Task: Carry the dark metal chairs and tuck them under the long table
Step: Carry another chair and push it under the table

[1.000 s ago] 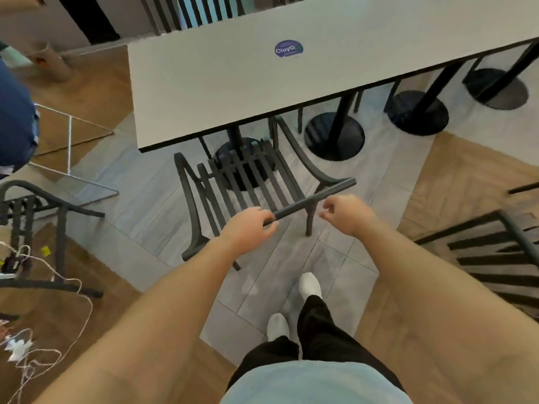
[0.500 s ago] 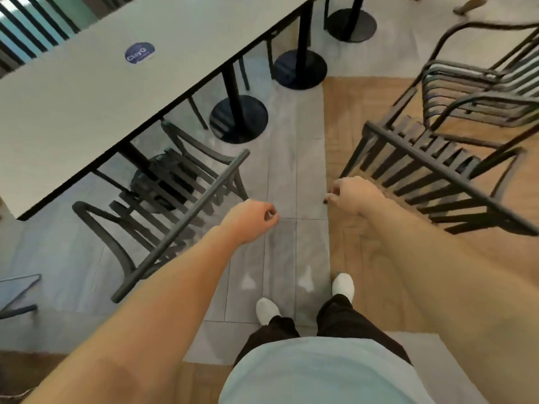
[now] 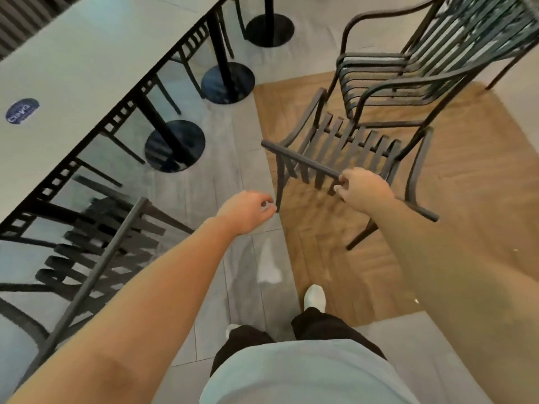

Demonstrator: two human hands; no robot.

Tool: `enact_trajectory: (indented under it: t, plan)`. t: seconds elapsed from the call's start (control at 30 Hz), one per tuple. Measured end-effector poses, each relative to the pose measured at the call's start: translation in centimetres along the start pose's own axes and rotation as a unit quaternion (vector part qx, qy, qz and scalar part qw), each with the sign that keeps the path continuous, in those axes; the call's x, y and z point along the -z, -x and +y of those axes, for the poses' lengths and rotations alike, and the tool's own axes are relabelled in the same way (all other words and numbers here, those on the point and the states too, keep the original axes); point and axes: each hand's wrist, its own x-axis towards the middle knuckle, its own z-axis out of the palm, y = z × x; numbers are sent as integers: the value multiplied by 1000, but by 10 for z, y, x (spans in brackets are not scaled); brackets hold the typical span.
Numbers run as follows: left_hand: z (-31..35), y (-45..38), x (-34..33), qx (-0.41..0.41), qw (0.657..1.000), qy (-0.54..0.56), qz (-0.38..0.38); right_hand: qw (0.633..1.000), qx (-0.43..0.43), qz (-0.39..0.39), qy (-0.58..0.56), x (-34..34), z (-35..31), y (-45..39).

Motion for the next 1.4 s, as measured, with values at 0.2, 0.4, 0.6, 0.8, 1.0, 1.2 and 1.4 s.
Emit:
enact_trajectory:
  t: [0.2,0.4,0.6,0.8,1.0,1.2,1.4]
  plan:
    - [48,-65,13,-52,998,1,36,998,-43,-51,-20,16,64,-19]
    - [51,-130,19,-100,995,-22,16,985,-102,-127,-65,3,87,-36]
    - [35,-191,22,-137,985,-84,-59,973,-146,-154,-92,-15,96,-49]
    - [28,-231,17,-151,968,-159,-125,971,-175,-133,-89,-36,100,-57]
    - [30,-251,8,-146,958,-198,-146,966,-199,-139,-89,-42,103,-68]
    - [33,-262,5,-128,953,-221,-161,963,-222,-144,-57,-47,101,-75]
    - [37,-262,4,-130,945,-261,-151,965,-214,-147,-27,-49,104,-79]
